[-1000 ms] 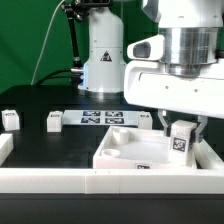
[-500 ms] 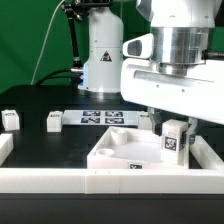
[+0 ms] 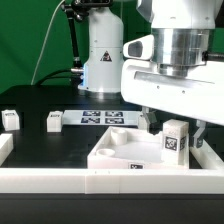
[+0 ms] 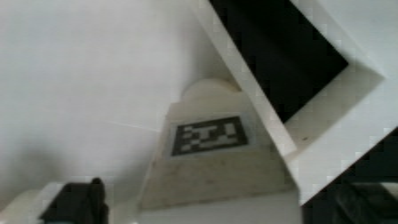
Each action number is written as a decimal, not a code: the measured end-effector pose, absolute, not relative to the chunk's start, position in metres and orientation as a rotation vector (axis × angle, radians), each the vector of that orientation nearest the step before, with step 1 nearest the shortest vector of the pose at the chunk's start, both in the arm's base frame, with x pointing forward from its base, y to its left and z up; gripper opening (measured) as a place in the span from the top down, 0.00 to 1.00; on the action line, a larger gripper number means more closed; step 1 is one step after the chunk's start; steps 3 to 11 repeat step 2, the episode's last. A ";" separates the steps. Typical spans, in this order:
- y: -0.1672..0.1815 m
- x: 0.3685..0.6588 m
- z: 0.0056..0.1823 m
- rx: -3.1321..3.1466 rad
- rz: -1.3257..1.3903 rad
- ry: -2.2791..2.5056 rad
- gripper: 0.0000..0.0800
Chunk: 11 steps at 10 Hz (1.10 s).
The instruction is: Assemble one leg
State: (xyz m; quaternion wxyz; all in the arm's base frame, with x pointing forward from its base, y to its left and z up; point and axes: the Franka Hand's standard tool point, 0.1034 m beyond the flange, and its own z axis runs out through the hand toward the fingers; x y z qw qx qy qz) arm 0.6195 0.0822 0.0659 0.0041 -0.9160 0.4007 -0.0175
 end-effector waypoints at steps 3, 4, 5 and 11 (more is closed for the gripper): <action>0.082 0.619 0.066 -2.870 -0.055 1.256 0.19; 0.082 0.619 0.066 -2.870 -0.055 1.256 0.19; 0.082 0.619 0.066 -2.870 -0.055 1.256 0.19; 0.082 0.619 0.066 -2.870 -0.055 1.256 0.19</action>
Offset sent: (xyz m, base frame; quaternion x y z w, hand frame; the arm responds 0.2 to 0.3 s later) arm 0.0000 0.0000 0.0000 0.0000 0.0000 0.0000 1.0000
